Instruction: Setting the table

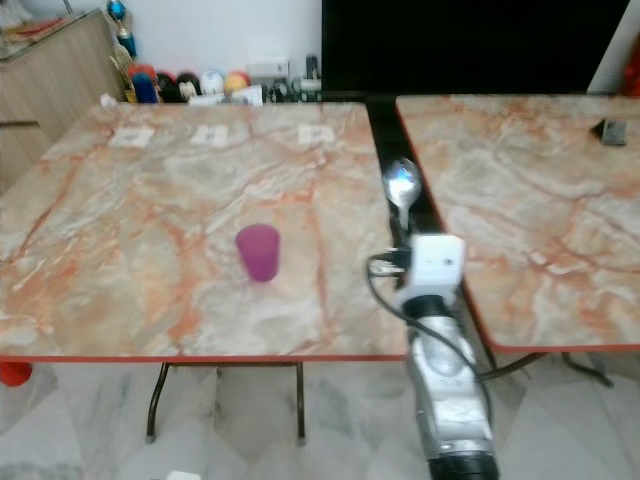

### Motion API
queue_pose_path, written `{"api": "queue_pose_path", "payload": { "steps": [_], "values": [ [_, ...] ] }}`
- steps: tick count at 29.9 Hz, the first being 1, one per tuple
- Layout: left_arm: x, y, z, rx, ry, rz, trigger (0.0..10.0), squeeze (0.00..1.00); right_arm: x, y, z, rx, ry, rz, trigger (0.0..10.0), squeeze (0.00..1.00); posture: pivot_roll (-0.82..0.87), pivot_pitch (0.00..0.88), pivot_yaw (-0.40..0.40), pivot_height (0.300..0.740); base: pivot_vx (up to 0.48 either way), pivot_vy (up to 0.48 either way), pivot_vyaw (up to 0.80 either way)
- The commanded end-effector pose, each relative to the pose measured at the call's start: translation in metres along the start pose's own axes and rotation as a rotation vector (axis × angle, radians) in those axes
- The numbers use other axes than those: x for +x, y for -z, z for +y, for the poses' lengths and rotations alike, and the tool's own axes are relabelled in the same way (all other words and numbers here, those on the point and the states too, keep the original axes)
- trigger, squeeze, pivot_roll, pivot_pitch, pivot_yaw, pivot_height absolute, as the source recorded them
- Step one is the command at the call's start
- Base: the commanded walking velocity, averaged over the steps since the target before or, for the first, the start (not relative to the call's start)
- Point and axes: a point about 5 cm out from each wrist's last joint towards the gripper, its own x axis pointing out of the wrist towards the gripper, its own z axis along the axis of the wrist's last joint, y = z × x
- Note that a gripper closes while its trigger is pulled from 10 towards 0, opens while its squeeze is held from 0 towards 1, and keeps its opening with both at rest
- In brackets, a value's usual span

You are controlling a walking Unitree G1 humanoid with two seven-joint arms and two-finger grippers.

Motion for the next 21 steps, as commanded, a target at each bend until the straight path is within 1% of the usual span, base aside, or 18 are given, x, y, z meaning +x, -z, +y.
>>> {"api": "queue_pose_path", "payload": {
  "steps": [1,5,13,21],
  "values": [
    [-0.006,0.0196,0.0126,-0.009,-0.034,0.068,10.0,0.0,0.0009,-0.0018,0.006,0.014,-0.015,-0.007,10.0,0.0,-0.02,0.099,-0.013,0.74,0.0,-0.439,0.0],
    [-0.0073,0.0214,0.0191,-0.012,-0.05,0.07,10.0,0.0,0.0011,-0.0011,0.0045,0.011,-0.008,-0.005,10.0,0.0,-0.02,0.107,-0.013,0.74,0.0,-0.439,0.0],
    [-0.0067,0.0202,0.0166,-0.02,-0.046,0.067,10.0,0.0,0.0018,-0.0022,0.0046,0.014,-0.001,-0.007,10.0,0.0,-0.02,0.113,-0.013,0.74,0.0,-0.44,0.0],
    [-0.0068,0.0199,0.0185,-0.022,-0.039,0.065,10.0,0.0,0.0031,-0.0038,-0.0005,0.005,0.014,-0.011,10.0,0.0,-0.03,0.121,-0.013,0.74,0.0,-0.442,0.0]
  ]
}}
